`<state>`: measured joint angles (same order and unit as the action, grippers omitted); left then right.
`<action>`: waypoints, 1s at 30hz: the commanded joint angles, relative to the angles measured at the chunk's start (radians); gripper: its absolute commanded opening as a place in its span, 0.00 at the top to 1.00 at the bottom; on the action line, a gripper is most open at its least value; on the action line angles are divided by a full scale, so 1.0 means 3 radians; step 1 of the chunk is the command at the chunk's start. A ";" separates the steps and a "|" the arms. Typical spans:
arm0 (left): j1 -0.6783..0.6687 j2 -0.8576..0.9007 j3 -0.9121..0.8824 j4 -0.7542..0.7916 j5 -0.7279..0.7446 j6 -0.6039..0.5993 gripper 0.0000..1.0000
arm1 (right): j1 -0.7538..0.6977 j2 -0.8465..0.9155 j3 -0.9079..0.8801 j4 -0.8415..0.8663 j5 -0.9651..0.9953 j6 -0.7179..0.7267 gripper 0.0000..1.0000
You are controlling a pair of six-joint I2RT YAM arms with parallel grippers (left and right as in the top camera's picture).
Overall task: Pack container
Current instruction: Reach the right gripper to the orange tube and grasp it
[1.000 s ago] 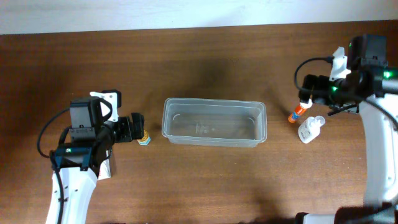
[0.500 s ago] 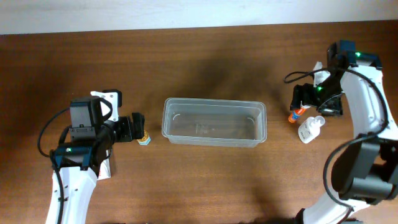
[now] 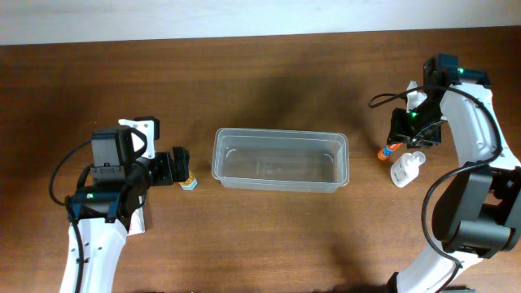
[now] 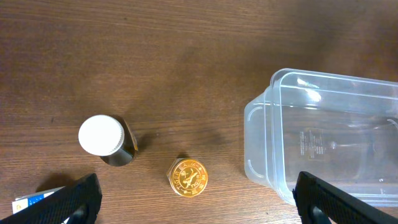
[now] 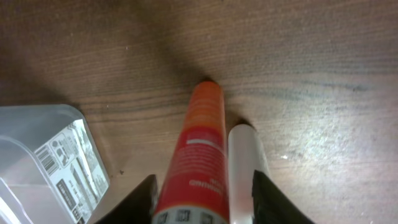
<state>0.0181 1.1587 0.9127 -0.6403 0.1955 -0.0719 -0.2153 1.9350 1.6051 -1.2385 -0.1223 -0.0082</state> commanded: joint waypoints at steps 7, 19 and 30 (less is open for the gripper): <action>-0.0009 0.0015 0.0074 0.0010 0.0060 0.0043 0.01 | 0.0000 0.0017 0.0071 0.0067 -0.0005 -0.0010 0.76; -0.0008 0.0015 0.0074 0.0011 0.0060 0.0043 0.00 | 0.0226 -0.0270 0.0741 -0.0450 -0.0006 -0.0013 0.86; -0.0008 0.0015 0.0074 0.0011 0.0060 0.0043 0.00 | 0.0926 -0.0852 0.1175 -0.1317 -0.0036 0.0010 0.86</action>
<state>0.0181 1.1587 0.9127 -0.6399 0.1959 -0.0719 0.0059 1.7069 1.9434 -1.6154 -0.1226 -0.0082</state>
